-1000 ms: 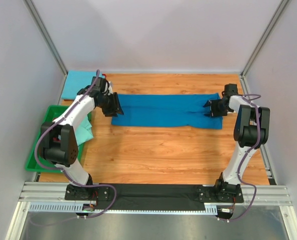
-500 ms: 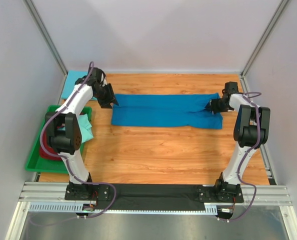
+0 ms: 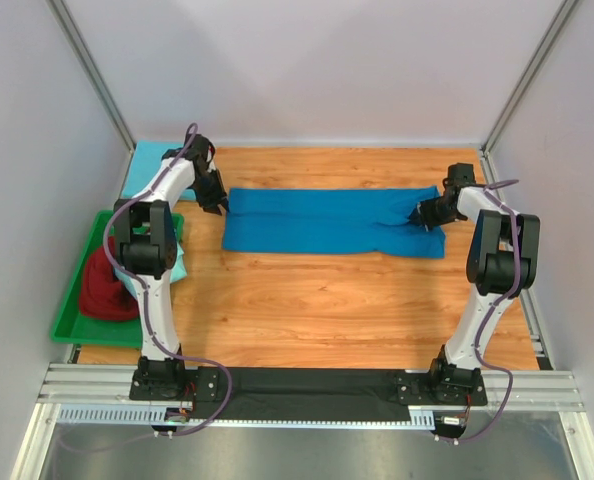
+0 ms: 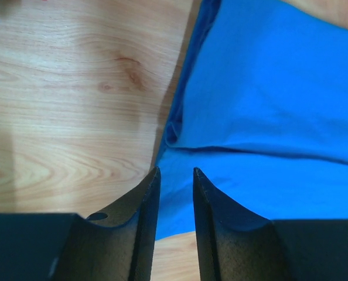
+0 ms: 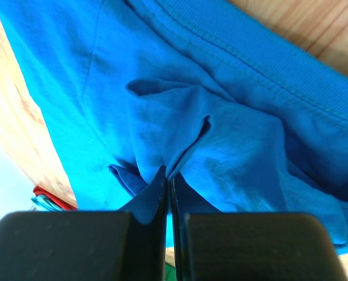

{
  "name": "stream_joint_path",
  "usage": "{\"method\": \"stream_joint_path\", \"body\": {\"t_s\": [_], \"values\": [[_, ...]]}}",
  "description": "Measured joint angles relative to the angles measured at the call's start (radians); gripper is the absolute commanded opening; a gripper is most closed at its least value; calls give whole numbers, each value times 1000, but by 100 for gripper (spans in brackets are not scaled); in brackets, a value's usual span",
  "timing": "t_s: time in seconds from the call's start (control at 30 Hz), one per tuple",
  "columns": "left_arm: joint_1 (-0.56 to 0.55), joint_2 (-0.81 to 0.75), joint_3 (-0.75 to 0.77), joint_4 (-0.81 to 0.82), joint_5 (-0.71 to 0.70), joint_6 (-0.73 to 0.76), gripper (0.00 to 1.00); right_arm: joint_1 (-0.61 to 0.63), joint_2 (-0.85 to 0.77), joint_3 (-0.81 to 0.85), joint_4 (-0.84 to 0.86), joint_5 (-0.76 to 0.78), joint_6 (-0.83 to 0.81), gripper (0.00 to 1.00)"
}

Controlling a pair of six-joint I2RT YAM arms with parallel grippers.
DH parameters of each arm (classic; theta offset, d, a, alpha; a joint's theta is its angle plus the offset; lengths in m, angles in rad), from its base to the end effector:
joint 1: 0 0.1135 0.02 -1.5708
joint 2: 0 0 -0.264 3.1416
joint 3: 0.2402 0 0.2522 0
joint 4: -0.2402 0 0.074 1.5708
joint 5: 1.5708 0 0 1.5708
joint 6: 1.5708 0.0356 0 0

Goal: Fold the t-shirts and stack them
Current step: Fold the tshirt

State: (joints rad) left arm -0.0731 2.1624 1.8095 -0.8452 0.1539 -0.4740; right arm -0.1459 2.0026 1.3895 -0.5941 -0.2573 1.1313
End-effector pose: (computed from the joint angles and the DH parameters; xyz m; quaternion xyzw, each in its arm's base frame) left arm 0.4560 -0.0389 0.2026 -0.1811 0.9630 -0.1226 0.1574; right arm 0.4009 -0.0498 0.1600 0.5628 0.7970 0.1960 0.0983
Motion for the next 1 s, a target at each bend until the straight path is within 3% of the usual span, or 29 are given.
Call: {"method": "stream_joint_path", "body": {"t_s": [0.47,0.9,1.0], "values": [[-1,53,17,-5,2,16,40,0,0,0,0,-10,-29,0],[-5,91,17,10,21,16,35,0,0,0,0,-11,-29,0],[-5,95,17,11,21,16,29,1,0,0,0,-11,-29,0]]}}
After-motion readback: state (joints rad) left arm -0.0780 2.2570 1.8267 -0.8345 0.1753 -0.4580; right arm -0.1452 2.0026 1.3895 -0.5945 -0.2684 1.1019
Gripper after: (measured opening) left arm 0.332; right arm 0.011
